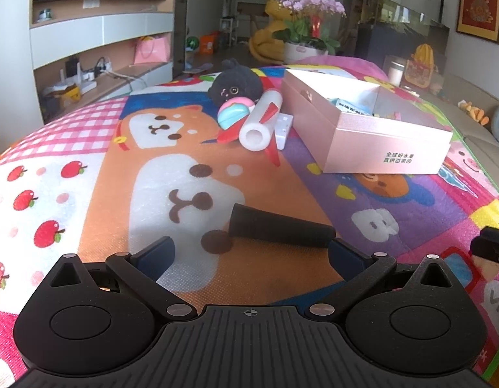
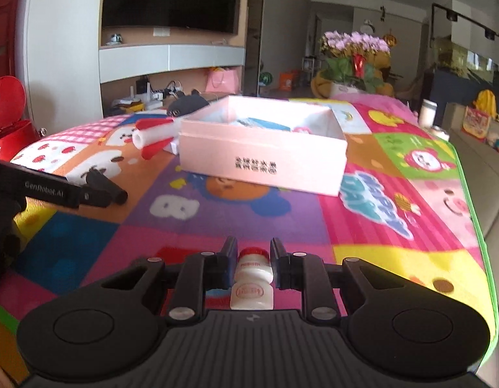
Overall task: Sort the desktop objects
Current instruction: 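Lift the white bottle with the right gripper while the left grasps the black foam tube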
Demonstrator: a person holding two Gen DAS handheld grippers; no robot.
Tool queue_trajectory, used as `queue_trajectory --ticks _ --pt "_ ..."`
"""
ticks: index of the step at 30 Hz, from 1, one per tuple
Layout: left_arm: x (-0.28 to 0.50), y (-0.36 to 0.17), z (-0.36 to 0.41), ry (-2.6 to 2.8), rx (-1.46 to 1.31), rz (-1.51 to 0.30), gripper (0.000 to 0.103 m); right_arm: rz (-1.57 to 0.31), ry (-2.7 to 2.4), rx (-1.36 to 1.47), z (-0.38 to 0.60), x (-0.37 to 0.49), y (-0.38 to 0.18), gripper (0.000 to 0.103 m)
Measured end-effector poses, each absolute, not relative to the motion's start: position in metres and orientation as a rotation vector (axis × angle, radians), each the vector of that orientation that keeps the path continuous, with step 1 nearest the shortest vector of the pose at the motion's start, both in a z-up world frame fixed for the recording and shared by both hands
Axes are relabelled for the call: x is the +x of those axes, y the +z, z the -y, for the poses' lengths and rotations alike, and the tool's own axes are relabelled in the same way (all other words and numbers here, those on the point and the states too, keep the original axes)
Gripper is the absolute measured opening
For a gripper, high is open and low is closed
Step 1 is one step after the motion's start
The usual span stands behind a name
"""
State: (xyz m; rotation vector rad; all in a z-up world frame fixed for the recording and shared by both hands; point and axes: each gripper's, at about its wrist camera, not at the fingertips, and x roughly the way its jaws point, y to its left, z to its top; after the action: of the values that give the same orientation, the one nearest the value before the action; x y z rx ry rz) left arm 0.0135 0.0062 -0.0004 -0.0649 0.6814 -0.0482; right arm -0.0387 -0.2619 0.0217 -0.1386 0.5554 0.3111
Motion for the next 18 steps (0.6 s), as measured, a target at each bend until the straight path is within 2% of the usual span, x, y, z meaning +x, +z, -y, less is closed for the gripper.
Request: queue_trajectory --ticks 1,3,4,7,8,9,18 --pt "0.013 0.000 -0.006 -0.050 -0.063 -0.682 0.103 -0.565 0.311 -0.136 0.263 -0.039 0.021 0.022" --pt "0.013 -0.001 -0.005 -0.051 -0.058 -0.683 0.103 -0.594 0.316 -0.138 0.264 -0.039 0.020 0.032" --pt "0.013 0.000 -0.005 -0.051 -0.055 -0.683 0.103 -0.606 0.319 -0.138 0.264 -0.038 0.019 0.033" --pt "0.013 0.000 -0.004 -0.058 -0.050 -0.680 0.103 -0.646 0.328 -0.144 0.263 -0.038 0.016 0.032" --pt "0.013 0.001 -0.003 -0.067 -0.042 -0.681 0.103 -0.648 0.328 -0.139 0.263 -0.039 0.016 0.031" --pt "0.013 0.001 -0.001 -0.080 -0.028 -0.679 0.103 -0.653 0.331 -0.136 0.263 -0.039 0.017 0.025" --pt "0.032 0.003 0.024 -0.119 0.075 -0.685 0.103 -0.658 0.342 -0.068 0.270 -0.037 0.037 0.025"
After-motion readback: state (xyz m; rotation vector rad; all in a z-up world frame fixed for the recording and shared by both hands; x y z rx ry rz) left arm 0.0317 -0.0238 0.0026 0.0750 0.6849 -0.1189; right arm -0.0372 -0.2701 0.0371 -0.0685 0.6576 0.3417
